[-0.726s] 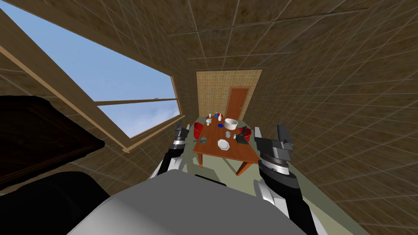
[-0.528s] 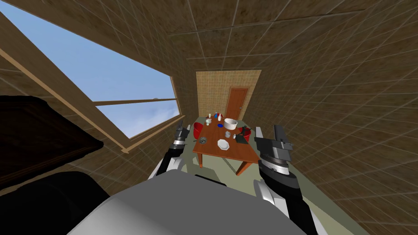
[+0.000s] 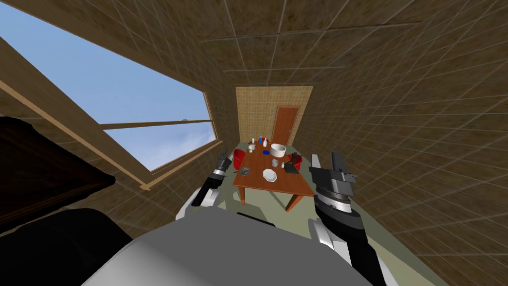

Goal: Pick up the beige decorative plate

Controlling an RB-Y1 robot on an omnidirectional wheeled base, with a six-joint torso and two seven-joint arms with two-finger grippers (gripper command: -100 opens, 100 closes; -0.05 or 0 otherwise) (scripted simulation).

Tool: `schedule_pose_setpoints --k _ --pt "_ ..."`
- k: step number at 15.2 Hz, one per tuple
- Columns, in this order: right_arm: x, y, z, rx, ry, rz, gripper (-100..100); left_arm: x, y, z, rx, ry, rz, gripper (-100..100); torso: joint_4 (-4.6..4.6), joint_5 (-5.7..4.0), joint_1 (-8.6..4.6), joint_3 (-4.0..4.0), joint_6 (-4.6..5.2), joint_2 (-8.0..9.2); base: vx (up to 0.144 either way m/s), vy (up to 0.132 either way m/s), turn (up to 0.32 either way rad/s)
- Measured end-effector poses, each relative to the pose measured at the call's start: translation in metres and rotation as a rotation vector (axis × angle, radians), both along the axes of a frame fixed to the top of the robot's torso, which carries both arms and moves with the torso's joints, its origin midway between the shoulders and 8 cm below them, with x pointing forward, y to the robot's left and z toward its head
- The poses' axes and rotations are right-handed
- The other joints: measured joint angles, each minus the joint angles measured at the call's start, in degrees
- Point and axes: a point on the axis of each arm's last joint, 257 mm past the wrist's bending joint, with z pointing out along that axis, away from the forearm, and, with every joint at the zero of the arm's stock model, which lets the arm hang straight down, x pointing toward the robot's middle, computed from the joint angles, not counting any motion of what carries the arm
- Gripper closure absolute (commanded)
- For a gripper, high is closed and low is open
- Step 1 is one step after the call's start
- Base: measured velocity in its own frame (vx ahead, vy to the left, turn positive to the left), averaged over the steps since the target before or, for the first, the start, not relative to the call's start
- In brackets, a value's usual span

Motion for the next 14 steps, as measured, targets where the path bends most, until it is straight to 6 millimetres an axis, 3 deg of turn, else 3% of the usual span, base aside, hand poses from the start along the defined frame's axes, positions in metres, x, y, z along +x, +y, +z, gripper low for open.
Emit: schedule_pose_setpoints --k 14 --pt "0.000 0.000 0.000 0.000 0.000 0.000 0 0.059 0.056 -0.096 0.044 0.322 0.058 -100 -0.01 0.00 -0.02 -0.01 -0.02 -0.02 -0.002 -0.001 -0.081"
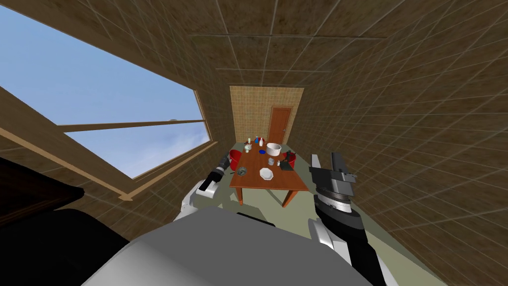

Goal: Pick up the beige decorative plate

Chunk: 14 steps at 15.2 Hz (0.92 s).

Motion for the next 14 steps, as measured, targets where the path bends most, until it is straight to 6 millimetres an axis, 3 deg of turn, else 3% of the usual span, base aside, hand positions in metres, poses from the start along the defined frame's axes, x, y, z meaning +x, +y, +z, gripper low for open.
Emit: schedule_pose_setpoints --k 14 --pt "0.000 0.000 0.000 0.000 0.000 0.000 0 0.032 0.078 -0.100 -0.070 0.318 0.167 -100 0.00 -0.01 -0.01 0.00 0.01 -0.01 0.000 -0.001 -0.089"
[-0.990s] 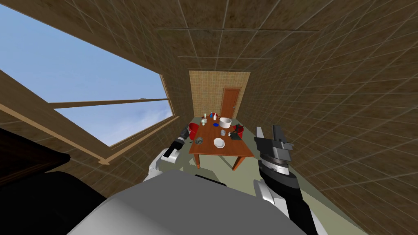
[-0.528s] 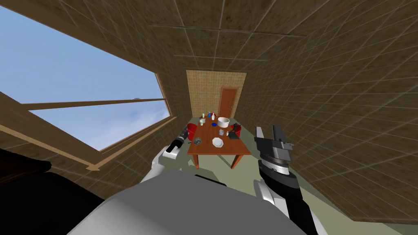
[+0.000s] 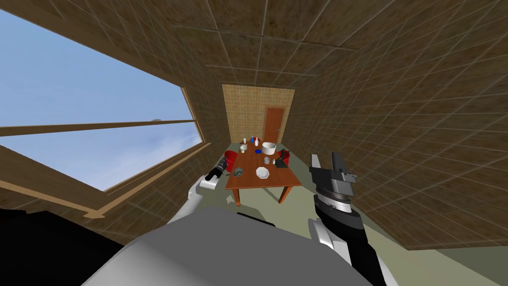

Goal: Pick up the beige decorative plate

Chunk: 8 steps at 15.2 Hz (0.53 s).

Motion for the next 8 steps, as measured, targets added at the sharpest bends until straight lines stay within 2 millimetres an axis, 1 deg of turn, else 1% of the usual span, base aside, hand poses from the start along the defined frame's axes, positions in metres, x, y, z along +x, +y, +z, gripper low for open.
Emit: schedule_pose_setpoints --k 4,6,8 --pt "0.000 0.000 0.000 0.000 0.000 0.000 0 0.001 0.015 -0.019 -0.028 0.069 0.045 -100 0.00 0.00 -0.01 0.00 -0.01 0.01 0.001 -0.001 -0.080" --pt "0.000 0.000 0.000 0.000 0.000 0.000 0 0.002 0.026 -0.032 -0.047 0.111 0.074 -100 0.00 0.00 -0.01 0.00 0.00 0.00 0.002 0.000 -0.069" --pt "0.000 0.000 0.000 0.000 0.000 0.000 0 0.000 0.030 -0.043 -0.065 0.146 0.097 -100 0.00 0.00 -0.02 0.00 0.01 0.00 0.001 -0.002 -0.100"
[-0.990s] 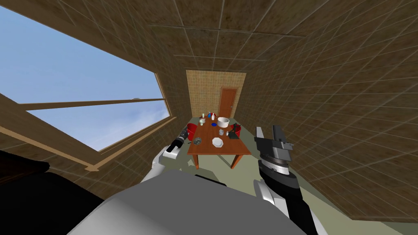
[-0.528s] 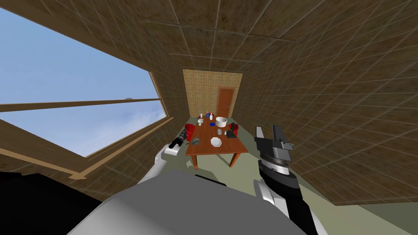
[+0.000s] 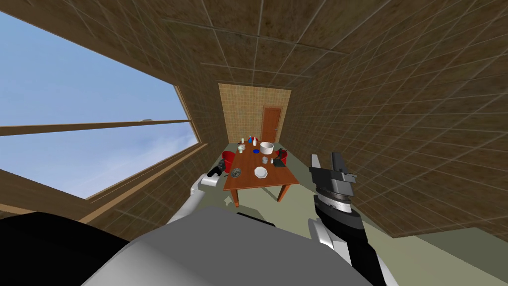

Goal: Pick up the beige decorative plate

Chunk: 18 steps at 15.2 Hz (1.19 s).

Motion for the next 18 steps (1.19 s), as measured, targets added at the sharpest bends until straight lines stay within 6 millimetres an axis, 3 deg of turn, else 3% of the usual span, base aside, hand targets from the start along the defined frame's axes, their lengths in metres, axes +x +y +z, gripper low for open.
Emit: schedule_pose_setpoints --k 9,18 --pt "0.000 0.000 0.000 0.000 0.000 0.000 0 -0.008 0.027 -0.052 -0.100 0.172 0.123 -100 0.00 -0.01 0.00 -0.01 -0.01 -0.01 0.003 0.000 -0.084" --pt "0.000 0.000 0.000 0.000 0.000 0.000 0 -0.025 0.035 -0.104 -0.215 0.351 0.238 -100 0.00 0.00 0.00 -0.01 -0.03 -0.01 0.005 0.000 -0.080"
